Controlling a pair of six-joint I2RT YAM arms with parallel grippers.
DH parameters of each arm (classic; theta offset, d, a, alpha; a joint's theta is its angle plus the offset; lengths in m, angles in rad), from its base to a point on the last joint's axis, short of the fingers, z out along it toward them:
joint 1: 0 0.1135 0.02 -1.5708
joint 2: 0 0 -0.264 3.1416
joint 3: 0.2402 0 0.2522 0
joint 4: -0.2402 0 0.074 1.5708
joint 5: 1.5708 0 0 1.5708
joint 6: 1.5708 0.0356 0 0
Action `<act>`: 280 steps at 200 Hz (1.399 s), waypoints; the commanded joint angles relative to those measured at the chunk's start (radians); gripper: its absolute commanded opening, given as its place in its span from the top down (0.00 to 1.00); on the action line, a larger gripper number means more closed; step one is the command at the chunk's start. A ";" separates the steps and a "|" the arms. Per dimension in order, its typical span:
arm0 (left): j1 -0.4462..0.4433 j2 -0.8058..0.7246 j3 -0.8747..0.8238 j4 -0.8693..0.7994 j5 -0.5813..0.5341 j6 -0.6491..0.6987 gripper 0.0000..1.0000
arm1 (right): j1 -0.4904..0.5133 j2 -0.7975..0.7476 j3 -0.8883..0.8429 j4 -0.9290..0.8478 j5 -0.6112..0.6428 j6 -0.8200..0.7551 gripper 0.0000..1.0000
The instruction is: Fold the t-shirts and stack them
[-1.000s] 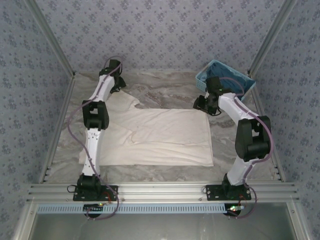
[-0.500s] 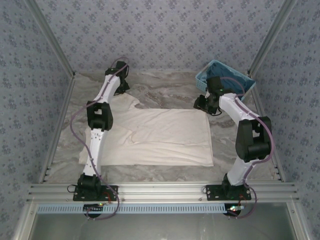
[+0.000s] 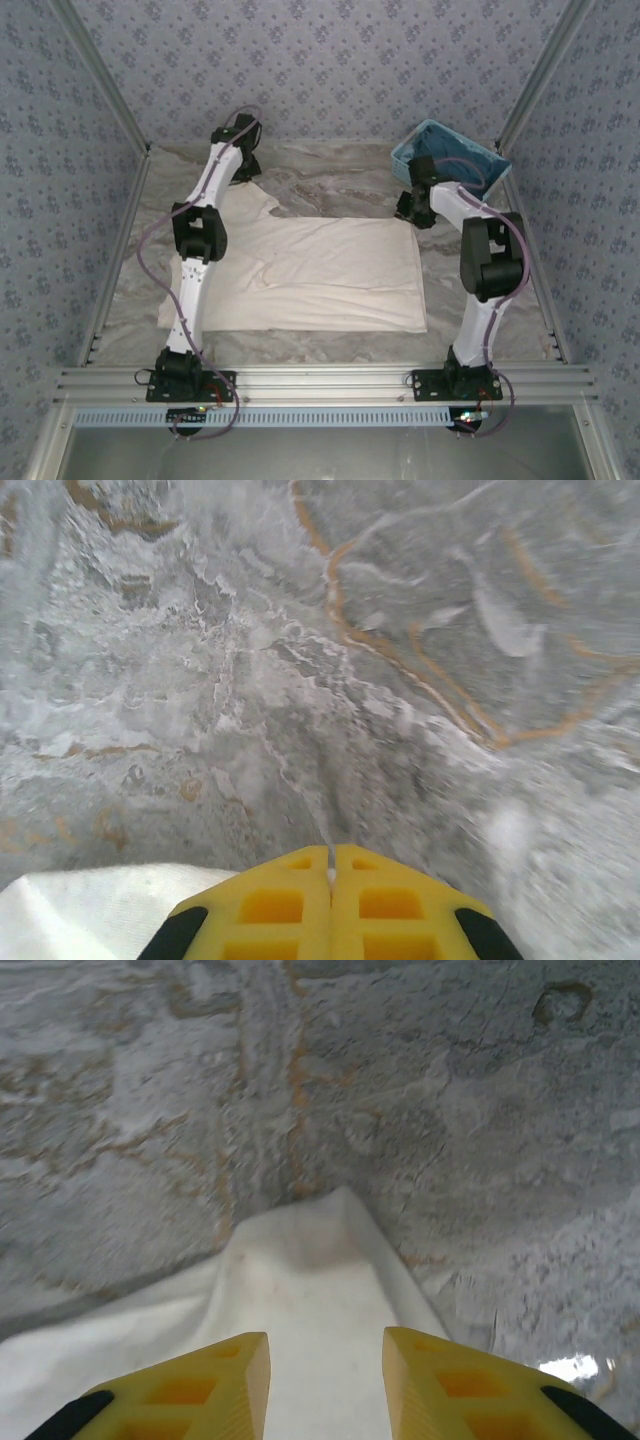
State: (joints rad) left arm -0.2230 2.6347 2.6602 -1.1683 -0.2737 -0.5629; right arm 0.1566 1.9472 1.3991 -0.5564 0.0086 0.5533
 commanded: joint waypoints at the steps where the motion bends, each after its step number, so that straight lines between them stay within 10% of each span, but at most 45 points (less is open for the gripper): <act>1: -0.006 -0.099 -0.023 -0.042 0.017 0.026 1.00 | 0.000 0.044 0.066 0.007 0.081 0.004 0.63; 149: -0.007 -0.147 -0.062 -0.046 0.055 0.033 1.00 | -0.018 0.186 0.181 -0.070 0.054 -0.069 0.67; 205: -0.013 -0.176 -0.062 -0.075 0.035 0.033 1.00 | -0.022 0.183 0.205 -0.070 0.045 -0.090 1.00; 280: -0.010 -0.373 -0.237 -0.174 0.056 0.028 1.00 | -0.002 0.036 0.119 -0.053 0.057 -0.158 1.00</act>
State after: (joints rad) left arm -0.2314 2.4088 2.5175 -1.2823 -0.2283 -0.5388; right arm 0.1448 2.0769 1.5524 -0.5976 0.0612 0.4351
